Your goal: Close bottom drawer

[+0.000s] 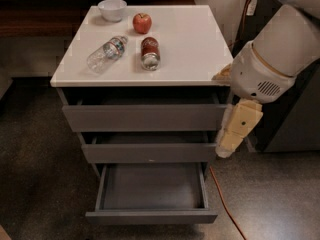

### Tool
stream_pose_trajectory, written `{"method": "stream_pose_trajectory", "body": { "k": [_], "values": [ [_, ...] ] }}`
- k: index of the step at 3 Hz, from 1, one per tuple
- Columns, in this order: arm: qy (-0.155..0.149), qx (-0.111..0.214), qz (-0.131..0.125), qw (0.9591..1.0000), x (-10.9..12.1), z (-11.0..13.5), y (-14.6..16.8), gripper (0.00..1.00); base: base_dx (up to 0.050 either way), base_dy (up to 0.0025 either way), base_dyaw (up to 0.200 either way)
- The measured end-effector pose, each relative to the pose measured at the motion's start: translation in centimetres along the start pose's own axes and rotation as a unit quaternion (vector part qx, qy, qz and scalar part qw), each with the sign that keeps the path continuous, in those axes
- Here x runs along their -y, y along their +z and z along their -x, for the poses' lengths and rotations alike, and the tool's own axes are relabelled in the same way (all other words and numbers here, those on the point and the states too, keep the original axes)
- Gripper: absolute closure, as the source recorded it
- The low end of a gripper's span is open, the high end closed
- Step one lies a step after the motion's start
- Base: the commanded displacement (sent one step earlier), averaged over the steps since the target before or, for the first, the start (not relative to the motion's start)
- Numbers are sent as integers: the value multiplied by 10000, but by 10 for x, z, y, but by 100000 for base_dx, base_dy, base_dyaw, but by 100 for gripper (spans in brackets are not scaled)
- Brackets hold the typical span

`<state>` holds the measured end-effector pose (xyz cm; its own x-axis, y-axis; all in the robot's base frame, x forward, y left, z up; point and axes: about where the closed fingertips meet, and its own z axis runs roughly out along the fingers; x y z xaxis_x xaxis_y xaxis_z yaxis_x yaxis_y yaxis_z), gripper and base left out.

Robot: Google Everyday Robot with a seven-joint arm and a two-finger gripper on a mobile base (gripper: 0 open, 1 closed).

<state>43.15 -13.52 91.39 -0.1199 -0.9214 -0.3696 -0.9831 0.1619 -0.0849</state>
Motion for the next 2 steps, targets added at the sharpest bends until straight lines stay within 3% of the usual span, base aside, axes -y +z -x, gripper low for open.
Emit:
{"method": "stream_pose_trajectory", "body": {
  "k": [2],
  "values": [
    [-108,528,476,9974,-42,22,55,0,0,0,0]
  ]
}}
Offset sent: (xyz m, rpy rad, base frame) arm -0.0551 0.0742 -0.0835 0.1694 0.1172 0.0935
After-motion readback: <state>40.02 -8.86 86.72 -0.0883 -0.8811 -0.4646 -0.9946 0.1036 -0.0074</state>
